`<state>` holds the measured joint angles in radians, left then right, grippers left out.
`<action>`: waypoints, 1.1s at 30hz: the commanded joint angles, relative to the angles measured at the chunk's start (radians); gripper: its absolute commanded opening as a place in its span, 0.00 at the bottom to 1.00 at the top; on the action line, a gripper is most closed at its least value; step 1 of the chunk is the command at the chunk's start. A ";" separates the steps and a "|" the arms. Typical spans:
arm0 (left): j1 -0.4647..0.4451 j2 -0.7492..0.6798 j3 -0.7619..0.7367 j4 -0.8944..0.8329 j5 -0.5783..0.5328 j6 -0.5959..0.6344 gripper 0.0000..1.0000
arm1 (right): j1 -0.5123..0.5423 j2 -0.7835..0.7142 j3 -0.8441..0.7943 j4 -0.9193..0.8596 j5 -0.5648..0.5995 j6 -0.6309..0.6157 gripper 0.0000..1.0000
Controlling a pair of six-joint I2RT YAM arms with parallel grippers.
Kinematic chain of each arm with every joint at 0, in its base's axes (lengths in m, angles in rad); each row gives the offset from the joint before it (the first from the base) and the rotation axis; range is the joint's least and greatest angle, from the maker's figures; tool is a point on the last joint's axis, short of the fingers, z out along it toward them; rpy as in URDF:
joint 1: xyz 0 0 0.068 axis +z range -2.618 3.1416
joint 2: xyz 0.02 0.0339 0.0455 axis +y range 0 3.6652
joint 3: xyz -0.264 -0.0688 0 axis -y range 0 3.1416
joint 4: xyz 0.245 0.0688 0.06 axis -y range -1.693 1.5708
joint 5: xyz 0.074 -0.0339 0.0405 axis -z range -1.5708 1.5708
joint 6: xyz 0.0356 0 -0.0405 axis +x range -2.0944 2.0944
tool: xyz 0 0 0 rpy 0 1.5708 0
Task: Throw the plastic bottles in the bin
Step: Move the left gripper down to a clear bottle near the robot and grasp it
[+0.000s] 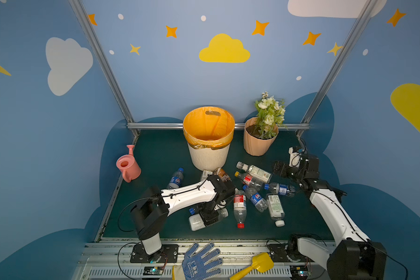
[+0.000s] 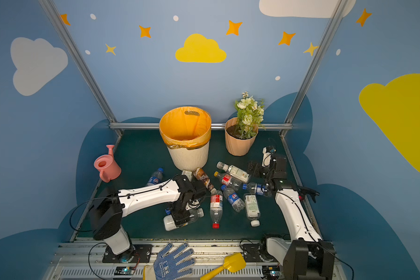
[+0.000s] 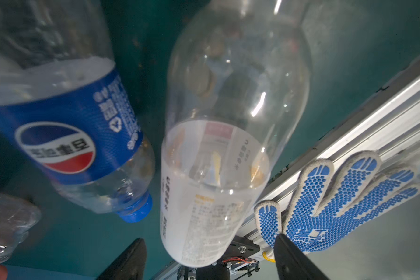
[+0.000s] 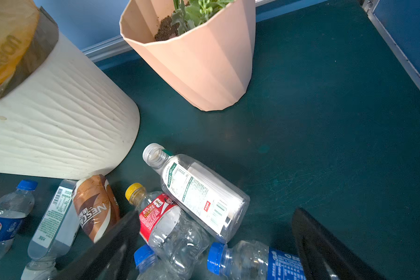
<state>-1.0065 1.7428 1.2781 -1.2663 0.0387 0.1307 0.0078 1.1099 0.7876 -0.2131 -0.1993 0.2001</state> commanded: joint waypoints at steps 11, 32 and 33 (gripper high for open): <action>-0.004 0.077 -0.049 0.077 0.042 0.004 0.74 | -0.006 -0.015 0.011 0.015 -0.002 -0.004 0.96; -0.018 0.080 -0.068 0.146 0.023 -0.062 0.57 | -0.007 -0.010 0.012 0.017 -0.005 -0.007 0.96; -0.019 0.069 -0.065 0.146 0.019 -0.066 0.57 | -0.007 -0.010 0.012 0.018 -0.005 -0.006 0.96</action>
<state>-1.0222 1.8458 1.2106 -1.1103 0.0654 0.0841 0.0074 1.1103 0.7876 -0.2131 -0.2005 0.1997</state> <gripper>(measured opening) 0.585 0.965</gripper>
